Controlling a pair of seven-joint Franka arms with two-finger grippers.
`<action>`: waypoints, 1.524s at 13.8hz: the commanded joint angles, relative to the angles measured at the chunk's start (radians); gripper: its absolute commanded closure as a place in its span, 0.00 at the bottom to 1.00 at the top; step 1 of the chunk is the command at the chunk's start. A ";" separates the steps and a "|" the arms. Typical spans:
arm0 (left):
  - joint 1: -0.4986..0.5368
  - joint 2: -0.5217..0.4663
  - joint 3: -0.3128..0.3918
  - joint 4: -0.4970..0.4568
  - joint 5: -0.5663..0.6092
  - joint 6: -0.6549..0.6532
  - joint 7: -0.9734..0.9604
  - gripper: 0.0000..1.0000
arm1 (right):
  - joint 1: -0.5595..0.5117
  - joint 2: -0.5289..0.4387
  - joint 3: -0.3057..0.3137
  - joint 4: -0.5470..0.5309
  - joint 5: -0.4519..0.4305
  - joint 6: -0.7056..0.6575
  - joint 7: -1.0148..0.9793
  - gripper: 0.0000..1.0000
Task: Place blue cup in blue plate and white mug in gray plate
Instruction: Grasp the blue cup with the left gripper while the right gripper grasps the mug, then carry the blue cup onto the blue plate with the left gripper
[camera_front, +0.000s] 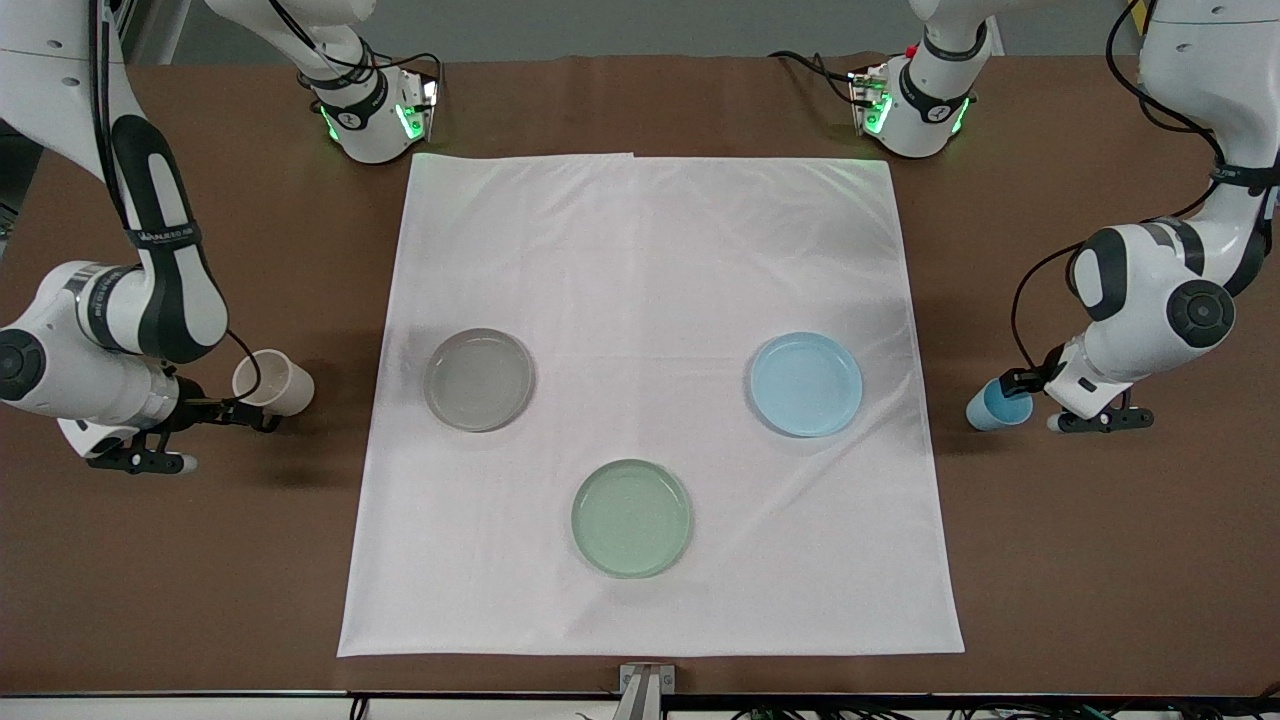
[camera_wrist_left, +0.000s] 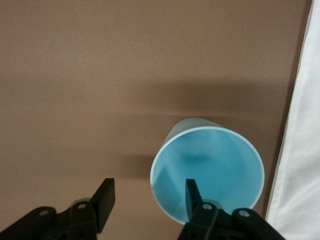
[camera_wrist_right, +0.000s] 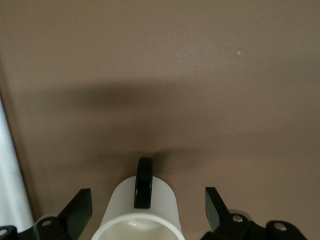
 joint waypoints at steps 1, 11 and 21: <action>-0.008 0.022 -0.003 0.021 -0.012 0.007 -0.016 0.85 | -0.009 0.025 0.010 -0.032 0.002 0.086 0.003 0.00; -0.006 -0.101 -0.207 0.046 -0.048 -0.154 -0.305 1.00 | -0.007 0.062 0.011 -0.049 0.042 0.097 -0.028 0.56; -0.147 -0.019 -0.354 0.041 -0.041 -0.091 -0.726 0.98 | 0.101 -0.071 0.017 0.084 0.039 -0.217 -0.023 0.96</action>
